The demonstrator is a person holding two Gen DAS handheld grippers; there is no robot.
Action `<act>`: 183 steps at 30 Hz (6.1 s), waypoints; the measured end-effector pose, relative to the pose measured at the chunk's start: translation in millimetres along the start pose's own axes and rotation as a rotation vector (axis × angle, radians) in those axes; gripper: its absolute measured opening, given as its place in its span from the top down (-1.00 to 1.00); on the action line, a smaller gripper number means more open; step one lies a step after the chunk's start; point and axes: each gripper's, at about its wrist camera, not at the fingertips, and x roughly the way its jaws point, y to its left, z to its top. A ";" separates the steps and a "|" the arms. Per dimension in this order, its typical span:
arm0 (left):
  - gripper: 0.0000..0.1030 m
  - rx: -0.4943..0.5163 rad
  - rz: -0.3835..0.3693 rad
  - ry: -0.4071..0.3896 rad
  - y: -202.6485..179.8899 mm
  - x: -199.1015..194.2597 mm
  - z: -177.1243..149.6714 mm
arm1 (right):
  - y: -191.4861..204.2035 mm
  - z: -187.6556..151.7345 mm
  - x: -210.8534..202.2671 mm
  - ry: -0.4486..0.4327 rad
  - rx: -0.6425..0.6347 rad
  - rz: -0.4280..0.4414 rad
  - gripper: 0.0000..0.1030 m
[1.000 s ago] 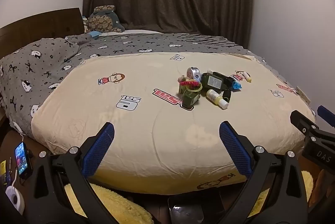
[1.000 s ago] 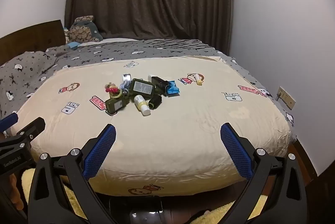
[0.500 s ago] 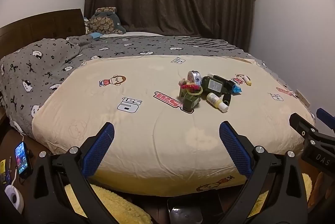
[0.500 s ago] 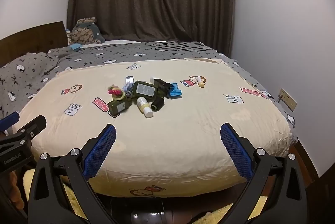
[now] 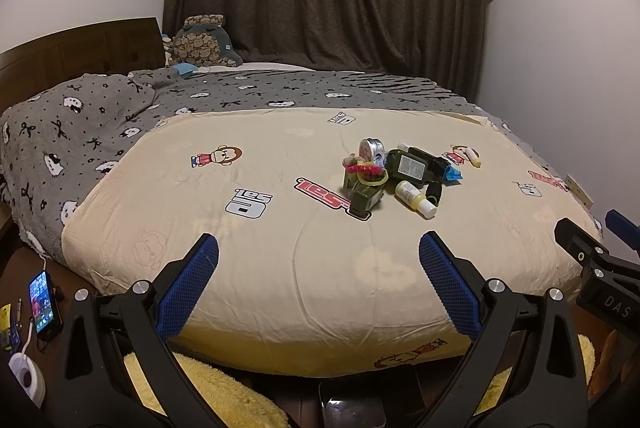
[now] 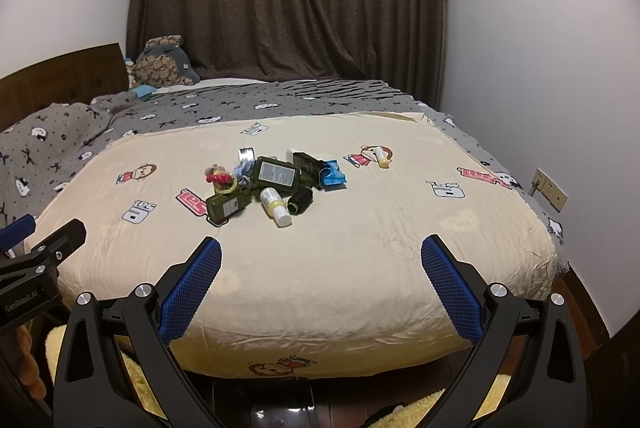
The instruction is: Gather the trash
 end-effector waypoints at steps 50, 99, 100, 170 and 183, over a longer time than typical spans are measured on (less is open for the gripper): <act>-0.84 -0.004 0.015 -0.012 16.3 -5.2 0.2 | 2.0 -1.8 -2.2 -0.002 0.002 0.014 -0.94; 0.41 0.140 -0.240 0.254 -37.2 263.3 5.5 | 7.0 31.5 294.2 0.311 0.086 0.090 -0.16; 0.42 0.144 -0.250 0.261 -39.3 265.7 5.1 | 6.4 30.1 299.4 0.330 0.094 0.093 -0.14; 0.44 0.163 -0.356 0.640 -33.2 138.4 -217.9 | 16.7 -190.3 141.6 0.582 -0.124 0.332 0.11; 0.26 0.155 -0.301 0.509 -10.4 122.1 -180.0 | -2.7 -144.0 133.2 0.453 -0.083 0.282 -0.17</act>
